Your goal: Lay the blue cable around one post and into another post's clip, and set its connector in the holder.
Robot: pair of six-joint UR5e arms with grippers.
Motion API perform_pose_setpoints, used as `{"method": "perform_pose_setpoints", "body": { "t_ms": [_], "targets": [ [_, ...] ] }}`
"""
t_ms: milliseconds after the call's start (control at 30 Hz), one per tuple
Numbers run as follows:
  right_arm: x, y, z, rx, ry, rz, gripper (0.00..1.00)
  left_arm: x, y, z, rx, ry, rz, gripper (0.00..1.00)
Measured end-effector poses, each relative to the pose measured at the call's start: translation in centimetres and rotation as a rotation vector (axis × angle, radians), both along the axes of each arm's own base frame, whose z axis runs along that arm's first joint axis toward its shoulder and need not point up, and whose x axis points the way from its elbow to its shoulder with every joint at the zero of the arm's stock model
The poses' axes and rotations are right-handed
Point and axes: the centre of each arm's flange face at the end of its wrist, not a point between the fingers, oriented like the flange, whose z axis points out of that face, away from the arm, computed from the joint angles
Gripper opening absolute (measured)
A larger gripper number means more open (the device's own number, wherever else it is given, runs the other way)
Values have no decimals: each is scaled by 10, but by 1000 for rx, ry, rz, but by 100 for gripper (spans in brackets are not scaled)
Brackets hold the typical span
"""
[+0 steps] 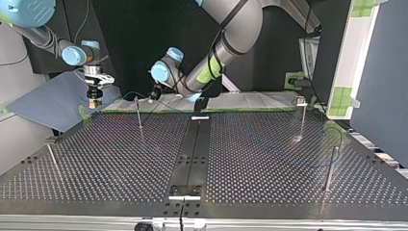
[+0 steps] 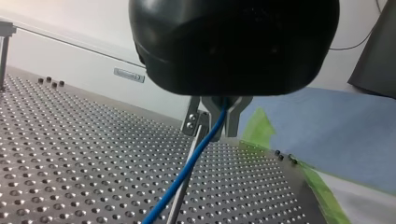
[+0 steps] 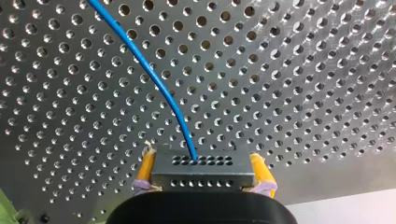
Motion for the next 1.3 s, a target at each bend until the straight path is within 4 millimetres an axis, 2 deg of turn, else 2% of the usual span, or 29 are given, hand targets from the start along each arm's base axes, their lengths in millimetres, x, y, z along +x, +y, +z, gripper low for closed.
{"method": "perform_pose_setpoints", "body": {
  "t_ms": [333, 767, 1100, 1300],
  "targets": [
    [5, -2, 2, -6, -6, 8, 0, 5, 7, -4, 6, 9, 20, 2],
    [7, -1, 1, -3, -4, 8, 0, -1, 8, -32, 51, 53, 9, 4],
    [8, -2, 1, -6, -6, 12, 0, 0, 8, -31, 54, 51, -8, 4],
    [7, -4, 2, -5, -7, 11, 0, 1, 3, -15, 53, 26, -17, 4]
  ]
}}
